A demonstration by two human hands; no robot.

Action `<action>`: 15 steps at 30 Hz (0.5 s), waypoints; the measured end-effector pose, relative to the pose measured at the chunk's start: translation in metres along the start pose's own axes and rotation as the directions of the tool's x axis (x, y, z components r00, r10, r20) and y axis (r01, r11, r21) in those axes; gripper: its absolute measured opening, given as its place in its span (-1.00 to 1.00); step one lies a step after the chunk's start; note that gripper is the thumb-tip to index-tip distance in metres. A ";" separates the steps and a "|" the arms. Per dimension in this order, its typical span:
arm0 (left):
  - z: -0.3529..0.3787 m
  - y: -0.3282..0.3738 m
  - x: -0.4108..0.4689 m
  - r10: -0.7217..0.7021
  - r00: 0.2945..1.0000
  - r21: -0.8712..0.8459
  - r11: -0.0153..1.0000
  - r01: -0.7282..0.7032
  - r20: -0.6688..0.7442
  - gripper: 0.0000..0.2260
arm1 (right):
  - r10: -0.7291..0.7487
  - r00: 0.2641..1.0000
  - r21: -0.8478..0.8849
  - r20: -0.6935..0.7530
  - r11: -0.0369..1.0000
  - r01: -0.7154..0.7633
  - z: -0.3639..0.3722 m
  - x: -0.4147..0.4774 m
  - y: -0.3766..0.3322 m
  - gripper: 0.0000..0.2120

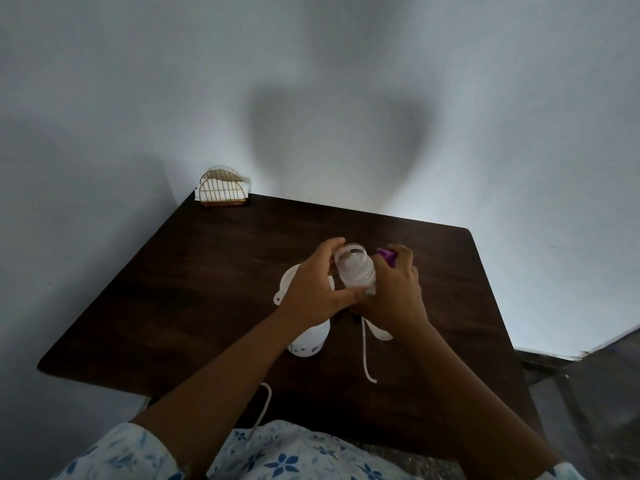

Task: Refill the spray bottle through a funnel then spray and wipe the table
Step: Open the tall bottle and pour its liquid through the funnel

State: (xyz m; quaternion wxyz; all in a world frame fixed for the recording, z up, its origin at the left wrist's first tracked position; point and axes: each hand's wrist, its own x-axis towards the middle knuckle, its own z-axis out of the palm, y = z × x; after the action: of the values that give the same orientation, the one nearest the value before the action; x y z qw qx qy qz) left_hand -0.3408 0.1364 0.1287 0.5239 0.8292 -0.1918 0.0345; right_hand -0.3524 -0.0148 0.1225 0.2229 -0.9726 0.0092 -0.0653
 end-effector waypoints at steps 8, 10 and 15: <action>0.008 0.007 0.002 -0.046 0.997 -0.099 0.994 0.040 -0.058 -0.39 | -0.136 0.979 0.291 0.152 0.953 0.087 -0.002 -0.005 0.017 -0.36; 0.008 0.005 0.000 -0.062 0.997 -0.111 0.992 0.056 -0.053 -0.40 | -0.133 0.977 0.499 0.167 0.866 0.033 -0.004 -0.007 0.035 -0.44; 0.010 0.002 -0.005 -0.084 0.995 -0.157 0.985 0.075 -0.055 -0.42 | 0.243 0.963 0.634 0.115 0.729 -0.259 0.037 -0.017 0.088 -0.59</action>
State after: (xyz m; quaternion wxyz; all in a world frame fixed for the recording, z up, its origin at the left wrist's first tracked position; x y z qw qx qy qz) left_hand -0.3475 0.1282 0.1251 0.5933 0.7915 -0.1445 0.0238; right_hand -0.3634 -0.0770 0.0493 0.5495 -0.8273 0.1150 -0.0223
